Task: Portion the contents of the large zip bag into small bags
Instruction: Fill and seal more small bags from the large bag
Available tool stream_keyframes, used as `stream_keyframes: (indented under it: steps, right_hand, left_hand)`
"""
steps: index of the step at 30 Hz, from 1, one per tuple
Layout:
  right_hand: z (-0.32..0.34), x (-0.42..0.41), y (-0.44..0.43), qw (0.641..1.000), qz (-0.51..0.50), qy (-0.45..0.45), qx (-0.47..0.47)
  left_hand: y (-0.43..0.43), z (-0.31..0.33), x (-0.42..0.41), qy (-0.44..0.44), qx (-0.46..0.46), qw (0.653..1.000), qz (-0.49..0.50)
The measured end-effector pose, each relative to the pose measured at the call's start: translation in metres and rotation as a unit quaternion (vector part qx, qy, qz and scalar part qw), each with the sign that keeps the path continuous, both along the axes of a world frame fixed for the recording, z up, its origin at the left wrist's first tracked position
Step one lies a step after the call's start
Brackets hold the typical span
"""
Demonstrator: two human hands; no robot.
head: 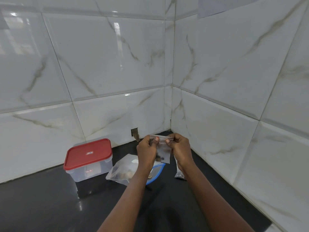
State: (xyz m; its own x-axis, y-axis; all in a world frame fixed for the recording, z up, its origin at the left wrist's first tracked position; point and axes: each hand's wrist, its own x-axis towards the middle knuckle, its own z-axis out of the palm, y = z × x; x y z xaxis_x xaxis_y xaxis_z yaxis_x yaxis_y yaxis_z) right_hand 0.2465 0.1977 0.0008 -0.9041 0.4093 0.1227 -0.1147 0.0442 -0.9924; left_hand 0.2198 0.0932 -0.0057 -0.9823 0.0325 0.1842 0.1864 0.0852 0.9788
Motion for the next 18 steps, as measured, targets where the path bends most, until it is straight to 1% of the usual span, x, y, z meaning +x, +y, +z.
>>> stream_keyframes:
  steps: [4, 8, 11, 15, 18]
  right_hand:
    - [0.0020, -0.0020, -0.0002, 0.999, -0.034, -0.013, -0.016]
    - [0.0015, 0.0007, -0.0011, 1.000, -0.007, -0.004, -0.013]
    - [0.0031, 0.0014, -0.0007, 1.000, 0.015, 0.002, -0.020]
    - [0.0050, -0.0028, 0.0011, 1.000, -0.021, -0.008, -0.006]
    - [0.0038, -0.0025, 0.0016, 0.998, -0.050, -0.016, -0.018]
  left_hand:
    - [0.0005, 0.0032, 0.0073, -0.001, 0.053, 0.998, -0.031]
    - [0.0021, 0.0024, 0.0066, -0.010, 0.047, 0.999, -0.016]
    - [0.0038, 0.0031, 0.0037, 0.003, 0.014, 1.000, -0.005]
    - [0.0078, 0.0048, 0.0053, 0.018, -0.007, 1.000, -0.022]
    - [0.0096, 0.0056, 0.0052, 0.022, 0.012, 0.999, -0.034]
